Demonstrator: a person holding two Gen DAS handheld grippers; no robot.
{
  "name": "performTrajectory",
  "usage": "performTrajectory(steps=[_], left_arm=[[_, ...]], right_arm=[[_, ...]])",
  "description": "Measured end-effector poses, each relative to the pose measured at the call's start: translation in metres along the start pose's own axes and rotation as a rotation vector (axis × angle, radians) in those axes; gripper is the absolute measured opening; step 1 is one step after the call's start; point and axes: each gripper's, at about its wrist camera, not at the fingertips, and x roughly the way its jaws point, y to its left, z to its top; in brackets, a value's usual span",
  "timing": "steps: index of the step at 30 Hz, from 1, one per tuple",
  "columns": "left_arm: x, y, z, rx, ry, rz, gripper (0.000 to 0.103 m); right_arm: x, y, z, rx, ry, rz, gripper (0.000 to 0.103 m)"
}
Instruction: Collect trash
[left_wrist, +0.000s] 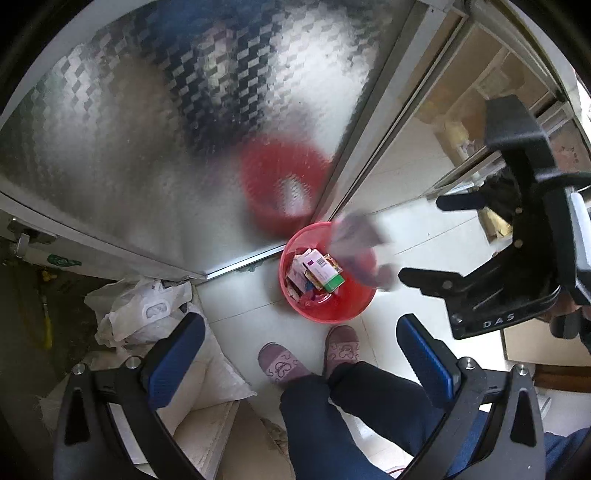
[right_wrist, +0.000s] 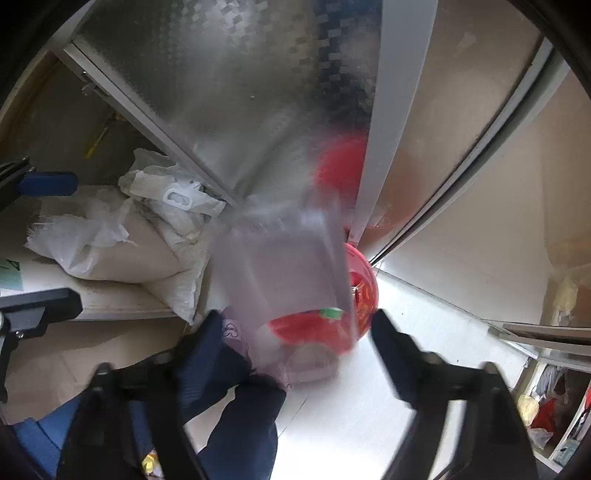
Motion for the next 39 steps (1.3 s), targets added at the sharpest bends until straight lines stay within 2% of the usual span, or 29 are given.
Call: performTrajectory(steps=[7, 9, 16, 21, 26, 31, 34, 37, 39], left_arm=[[-0.023, -0.005, 0.004, 0.011, -0.013, 0.007, 0.103], [-0.034, -0.009, 0.007, 0.021, -0.02, 0.019, 0.103], [-0.084, -0.014, 0.021, 0.03, -0.06, -0.02, 0.103], [-0.105, -0.017, 0.026, 0.055, -0.076, -0.035, 0.103], [-0.137, -0.027, 0.035, 0.079, -0.09, -0.048, 0.103], [-0.178, -0.038, 0.039, 0.07, -0.161, -0.03, 0.103], [-0.203, -0.048, 0.04, 0.053, -0.2, -0.01, 0.103], [-0.23, -0.06, 0.04, 0.041, -0.248, -0.022, 0.103], [-0.247, -0.068, 0.04, 0.033, -0.277, -0.028, 0.103]], right_arm=[[-0.022, 0.0, -0.002, 0.03, -0.019, -0.012, 0.099], [-0.038, -0.003, -0.003, 0.056, -0.04, -0.012, 0.099], [-0.113, -0.007, -0.008, 0.121, -0.143, -0.027, 0.099], [-0.138, -0.002, -0.005, 0.167, -0.135, -0.042, 0.099], [-0.168, 0.001, -0.002, 0.218, -0.171, -0.071, 0.099], [-0.207, 0.006, -0.005, 0.171, -0.231, -0.102, 0.099], [-0.225, 0.003, -0.009, 0.161, -0.262, -0.085, 0.099], [-0.251, 0.005, -0.014, 0.118, -0.308, -0.068, 0.099], [-0.265, 0.009, -0.017, 0.079, -0.34, -0.089, 0.099]])
